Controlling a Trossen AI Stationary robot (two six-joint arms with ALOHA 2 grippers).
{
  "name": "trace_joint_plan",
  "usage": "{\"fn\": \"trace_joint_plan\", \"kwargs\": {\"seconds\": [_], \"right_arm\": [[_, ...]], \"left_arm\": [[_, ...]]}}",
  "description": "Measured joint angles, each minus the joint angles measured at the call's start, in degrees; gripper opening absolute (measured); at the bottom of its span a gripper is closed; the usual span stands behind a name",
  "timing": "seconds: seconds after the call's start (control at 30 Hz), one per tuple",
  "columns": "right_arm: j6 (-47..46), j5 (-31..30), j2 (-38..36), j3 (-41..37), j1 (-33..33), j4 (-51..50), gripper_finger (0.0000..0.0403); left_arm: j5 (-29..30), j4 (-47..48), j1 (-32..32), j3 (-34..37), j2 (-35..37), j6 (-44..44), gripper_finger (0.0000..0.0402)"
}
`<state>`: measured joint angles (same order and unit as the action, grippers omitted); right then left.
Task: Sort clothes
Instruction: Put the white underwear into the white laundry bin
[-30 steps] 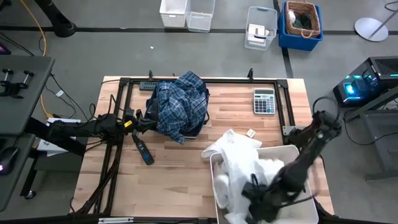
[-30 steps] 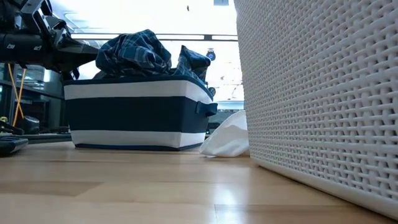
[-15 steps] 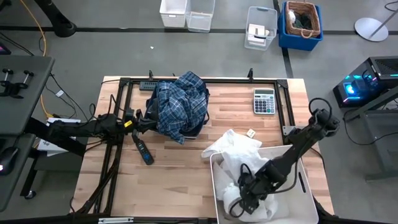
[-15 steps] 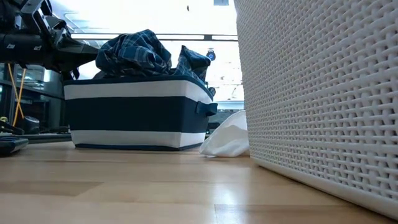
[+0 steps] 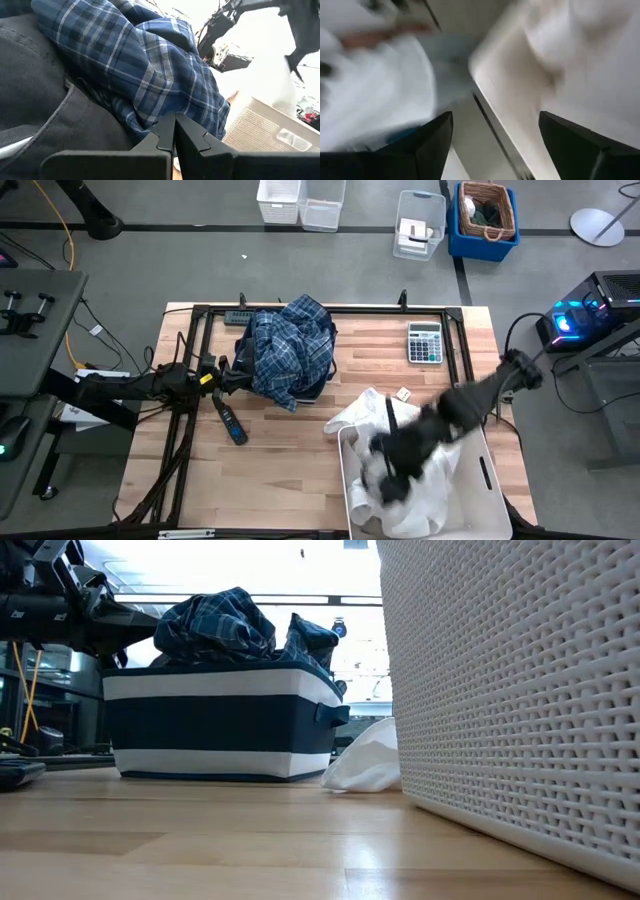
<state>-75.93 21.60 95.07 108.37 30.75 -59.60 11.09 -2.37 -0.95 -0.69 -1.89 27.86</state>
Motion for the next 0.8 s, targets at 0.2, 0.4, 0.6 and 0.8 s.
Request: {"fn": "trace_joint_plan", "kwargs": {"seconds": [0.2,0.4,0.6,0.8], "right_arm": [[4.42,-12.68,-0.22,7.94,-16.17,-14.1,0.0291],[10.63,-7.93,-0.11,0.49,-29.27,-21.94,0.0291],[19.64,3.81,1.67,-16.39,-39.88,-13.03,0.0291],[23.89,8.38,5.83,-32.53,-45.15,-3.26,0.0291]], "left_arm": [[0.0,0.0,0.0,0.0,0.0,0.0,0.0],[0.0,0.0,0.0,0.0,0.0,0.0,0.0],[0.0,0.0,0.0,0.0,0.0,0.0,0.0],[0.0,0.0,0.0,0.0,0.0,0.0,0.0]]}}
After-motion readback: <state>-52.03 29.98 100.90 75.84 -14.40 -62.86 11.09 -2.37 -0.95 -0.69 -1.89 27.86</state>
